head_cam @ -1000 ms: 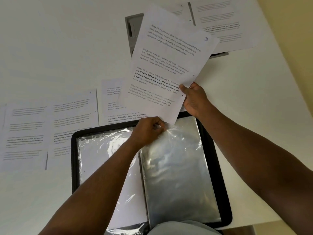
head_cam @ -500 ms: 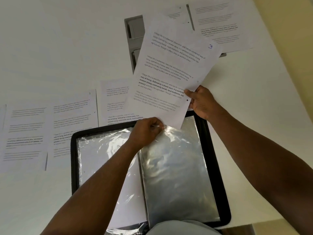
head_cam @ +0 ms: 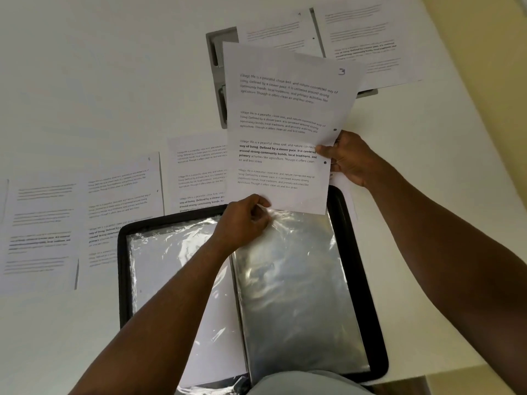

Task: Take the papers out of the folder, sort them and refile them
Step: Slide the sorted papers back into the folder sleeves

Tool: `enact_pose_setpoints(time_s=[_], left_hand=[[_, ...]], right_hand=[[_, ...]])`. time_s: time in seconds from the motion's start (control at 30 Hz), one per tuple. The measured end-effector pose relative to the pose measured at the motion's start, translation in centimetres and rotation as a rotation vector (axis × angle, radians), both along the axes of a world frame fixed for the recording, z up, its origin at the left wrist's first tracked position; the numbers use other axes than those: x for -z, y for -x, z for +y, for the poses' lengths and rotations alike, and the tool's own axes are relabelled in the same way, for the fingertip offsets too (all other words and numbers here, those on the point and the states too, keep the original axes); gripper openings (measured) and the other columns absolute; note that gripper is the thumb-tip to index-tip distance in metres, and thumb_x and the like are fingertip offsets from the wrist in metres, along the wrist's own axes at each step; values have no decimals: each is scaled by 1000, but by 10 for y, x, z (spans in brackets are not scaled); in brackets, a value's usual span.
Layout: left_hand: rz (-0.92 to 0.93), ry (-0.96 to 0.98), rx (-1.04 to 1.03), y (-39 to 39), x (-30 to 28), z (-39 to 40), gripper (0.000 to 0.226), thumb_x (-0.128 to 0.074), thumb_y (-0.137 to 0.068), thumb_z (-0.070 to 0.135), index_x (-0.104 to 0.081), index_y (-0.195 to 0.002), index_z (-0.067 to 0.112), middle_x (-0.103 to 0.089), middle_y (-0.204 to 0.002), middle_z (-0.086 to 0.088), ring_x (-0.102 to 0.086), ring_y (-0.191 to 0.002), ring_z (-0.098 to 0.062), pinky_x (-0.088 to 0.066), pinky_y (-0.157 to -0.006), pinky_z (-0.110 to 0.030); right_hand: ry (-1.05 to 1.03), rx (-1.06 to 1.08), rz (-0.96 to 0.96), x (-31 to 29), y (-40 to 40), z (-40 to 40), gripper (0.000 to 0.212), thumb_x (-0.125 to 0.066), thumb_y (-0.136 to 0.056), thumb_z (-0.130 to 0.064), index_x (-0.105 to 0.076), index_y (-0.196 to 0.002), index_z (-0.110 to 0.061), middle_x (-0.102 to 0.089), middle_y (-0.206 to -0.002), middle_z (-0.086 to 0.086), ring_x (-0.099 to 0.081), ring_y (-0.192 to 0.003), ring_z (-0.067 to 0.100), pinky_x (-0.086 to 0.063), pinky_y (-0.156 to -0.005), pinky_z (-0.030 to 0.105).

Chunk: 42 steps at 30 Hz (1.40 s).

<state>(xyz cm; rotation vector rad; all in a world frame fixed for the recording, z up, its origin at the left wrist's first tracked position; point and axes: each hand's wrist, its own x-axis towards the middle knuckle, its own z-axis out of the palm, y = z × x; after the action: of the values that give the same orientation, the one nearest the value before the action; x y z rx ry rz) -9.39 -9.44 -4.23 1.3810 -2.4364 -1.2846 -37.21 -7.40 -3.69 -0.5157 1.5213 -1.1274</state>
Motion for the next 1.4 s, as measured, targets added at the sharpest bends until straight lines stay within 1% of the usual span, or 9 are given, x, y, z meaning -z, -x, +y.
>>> enact_pose_setpoints(time_s=[0.2,0.33,0.5,0.67,0.8,0.9,1.03,1.17,1.4], left_hand=[[-116,62,110,-22,2,-6,22,-74,-79,12,-70,-100,15,-72,-88,1,-67,-82,-16,-54,-77,-30],[-103,77,65,-24,-2,-10,22,-70,-82,5,-72,-103,12,-71,-94,0,-62,-82,-12,-41,-70,-5],[-133,29,59,-15,-4,-15,15,-67,-86,11,-72,-99,17,-70,-93,5,-64,-76,-11,-51,-75,-24],[-132,7,100,-3,-2,-17,15,-65,-84,16,-71,-98,21,-71,-90,6,-66,-84,-12,-55,-80,-32],[-137,-36,157,12,-2,-13,14,-63,-84,17,-70,-95,22,-72,-93,6,-66,-88,-12,-54,-82,-32],[-110,-32,221,18,-4,-8,15,-60,-84,12,-70,-95,17,-71,-94,6,-65,-89,-13,-52,-80,-26],[-43,-93,236,17,-1,-2,16,-62,-87,12,-71,-99,16,-71,-101,6,-65,-96,-10,-51,-88,-25],[-10,-69,215,11,1,6,18,-64,-88,14,-73,-104,17,-71,-108,4,-65,-101,-9,-46,-89,-18],[68,30,39,8,2,19,16,-65,-89,17,-75,-101,20,-75,-93,3,-69,-85,-10,-52,-79,-23]], right_hand=[[-43,-98,58,4,9,-1,36,-66,-89,-8,-56,-123,-18,-66,-115,-1,-66,-102,17,-57,-80,36],[-71,-153,82,4,11,-5,40,-67,-89,-8,-55,-126,-17,-65,-118,2,-67,-101,17,-59,-78,35],[-100,-207,90,4,4,-13,39,-67,-89,-8,-57,-125,-15,-66,-114,1,-67,-95,13,-58,-69,27],[-22,108,65,4,0,-25,35,-65,-90,-5,-58,-124,-12,-65,-117,3,-67,-97,15,-58,-81,35],[78,365,-163,1,0,-30,30,-62,-90,1,-61,-117,-12,-68,-116,7,-67,-103,22,-58,-80,39],[122,444,-324,0,-11,-29,29,-60,-90,4,-61,-115,-10,-67,-119,12,-66,-106,25,-57,-83,43],[112,392,-411,7,-29,-21,28,-59,-91,3,-61,-115,-11,-65,-122,14,-63,-112,29,-55,-89,47],[99,305,-364,16,-43,-12,31,-58,-91,3,-59,-120,-9,-64,-123,13,-62,-113,28,-55,-89,46],[14,150,-233,23,-40,-1,35,-60,-91,-2,-56,-127,-2,-64,-123,17,-63,-111,32,-54,-88,50]])
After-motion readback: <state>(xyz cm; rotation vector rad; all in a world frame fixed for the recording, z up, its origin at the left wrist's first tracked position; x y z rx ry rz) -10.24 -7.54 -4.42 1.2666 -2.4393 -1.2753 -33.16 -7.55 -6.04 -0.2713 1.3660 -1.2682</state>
